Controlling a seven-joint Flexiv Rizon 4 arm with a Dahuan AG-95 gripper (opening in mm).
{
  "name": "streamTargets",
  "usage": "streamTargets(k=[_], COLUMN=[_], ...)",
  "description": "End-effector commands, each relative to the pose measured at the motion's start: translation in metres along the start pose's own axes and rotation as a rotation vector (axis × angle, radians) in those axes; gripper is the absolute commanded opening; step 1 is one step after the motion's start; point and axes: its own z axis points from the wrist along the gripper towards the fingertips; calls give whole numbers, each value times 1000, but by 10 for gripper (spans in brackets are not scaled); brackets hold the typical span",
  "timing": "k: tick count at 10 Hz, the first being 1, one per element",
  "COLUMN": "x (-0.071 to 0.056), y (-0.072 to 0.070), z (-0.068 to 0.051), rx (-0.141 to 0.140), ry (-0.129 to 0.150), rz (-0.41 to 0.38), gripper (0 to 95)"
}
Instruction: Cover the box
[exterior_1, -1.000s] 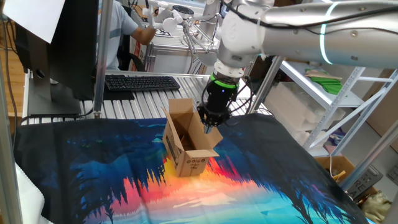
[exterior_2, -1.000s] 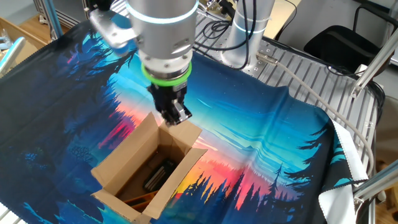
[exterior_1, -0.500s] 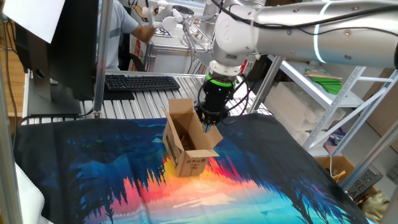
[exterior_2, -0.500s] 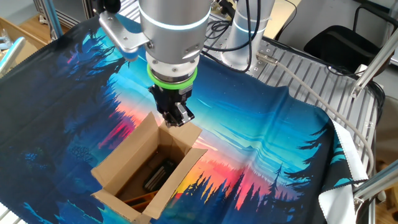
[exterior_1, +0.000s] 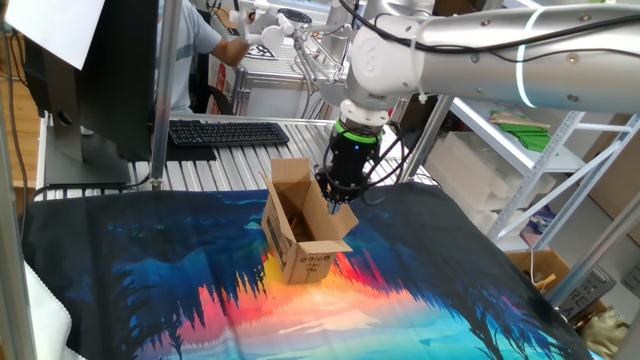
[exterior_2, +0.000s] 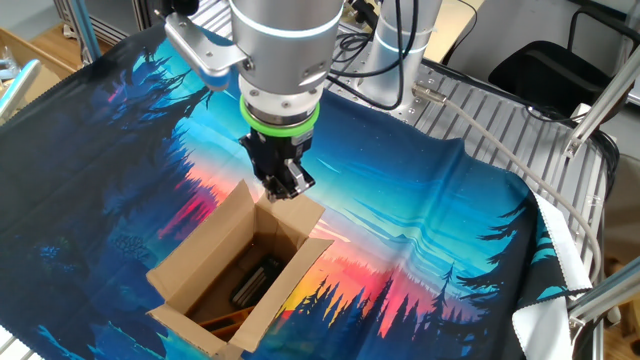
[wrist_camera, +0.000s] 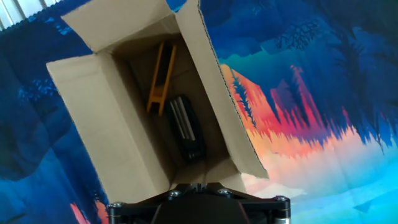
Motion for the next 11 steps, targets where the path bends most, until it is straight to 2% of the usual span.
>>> streamTargets(k=[1,6,8,9,11], x=[2,2,2,2,2], y=[-2,-2,-2,-2,-2], z=[0,0,0,0,0], rx=[-1,4,21,23,32], ry=[-6,8,72,85,77], rz=[7,4,-23,-27,-43], gripper=[0,0,0,0,0])
